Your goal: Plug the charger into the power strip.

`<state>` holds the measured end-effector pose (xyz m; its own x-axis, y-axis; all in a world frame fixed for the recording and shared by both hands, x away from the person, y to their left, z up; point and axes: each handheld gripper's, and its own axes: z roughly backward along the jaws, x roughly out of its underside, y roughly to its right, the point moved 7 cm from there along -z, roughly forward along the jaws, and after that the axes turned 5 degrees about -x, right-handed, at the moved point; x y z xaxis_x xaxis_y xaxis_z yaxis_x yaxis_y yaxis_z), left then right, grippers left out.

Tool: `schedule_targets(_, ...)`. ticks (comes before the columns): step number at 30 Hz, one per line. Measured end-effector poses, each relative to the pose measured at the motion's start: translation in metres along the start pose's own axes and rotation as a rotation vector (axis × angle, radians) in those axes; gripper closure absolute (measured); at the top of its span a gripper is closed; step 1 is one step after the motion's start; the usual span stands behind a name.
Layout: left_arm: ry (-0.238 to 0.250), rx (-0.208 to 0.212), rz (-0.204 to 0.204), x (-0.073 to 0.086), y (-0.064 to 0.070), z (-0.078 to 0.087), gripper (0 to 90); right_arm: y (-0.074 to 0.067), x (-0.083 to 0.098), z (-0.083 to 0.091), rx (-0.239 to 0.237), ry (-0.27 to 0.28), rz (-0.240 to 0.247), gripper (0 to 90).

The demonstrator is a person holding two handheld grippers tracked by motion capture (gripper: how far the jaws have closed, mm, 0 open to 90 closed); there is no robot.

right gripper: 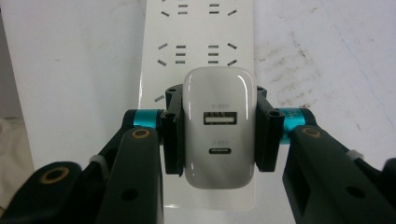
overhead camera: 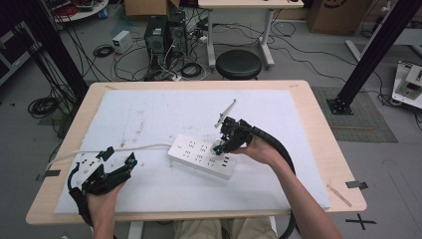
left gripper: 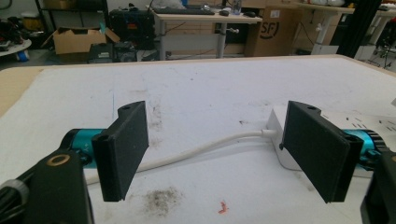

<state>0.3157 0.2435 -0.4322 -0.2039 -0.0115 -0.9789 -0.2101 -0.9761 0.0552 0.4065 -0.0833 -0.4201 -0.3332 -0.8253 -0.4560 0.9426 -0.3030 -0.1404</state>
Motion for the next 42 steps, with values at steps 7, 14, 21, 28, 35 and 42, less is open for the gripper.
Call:
schedule_targets(7, -0.002, -0.005, 0.004, 0.001, -0.001, 0.002, 22.7, 0.001, -0.003, -0.005, 0.018, -0.036, 0.018, 63.4)
schedule_targets(14, -0.005, -0.012, 0.007, 0.002, -0.004, 0.003, 22.8, 0.001, -0.006, -0.01, 0.02, -0.073, 0.024, 63.4)
schedule_targets(21, -0.009, -0.007, 0.01, 0.004, -0.001, 0.001, 22.7, 0.0, -0.009, -0.012, 0.039, -0.07, 0.033, 63.4)
schedule_targets(28, -0.011, 0.0, 0.008, 0.005, 0.001, -0.001, 22.8, 0.0, -0.011, -0.013, 0.03, -0.065, 0.034, 63.4)
schedule_targets(35, -0.006, -0.006, 0.011, 0.004, -0.001, 0.001, 22.7, 0.001, -0.01, -0.013, 0.029, -0.065, 0.025, 63.4)
schedule_targets(42, -0.004, -0.01, 0.014, 0.005, -0.002, 0.003, 22.8, 0.0, -0.009, -0.014, 0.031, -0.061, 0.024, 63.4)
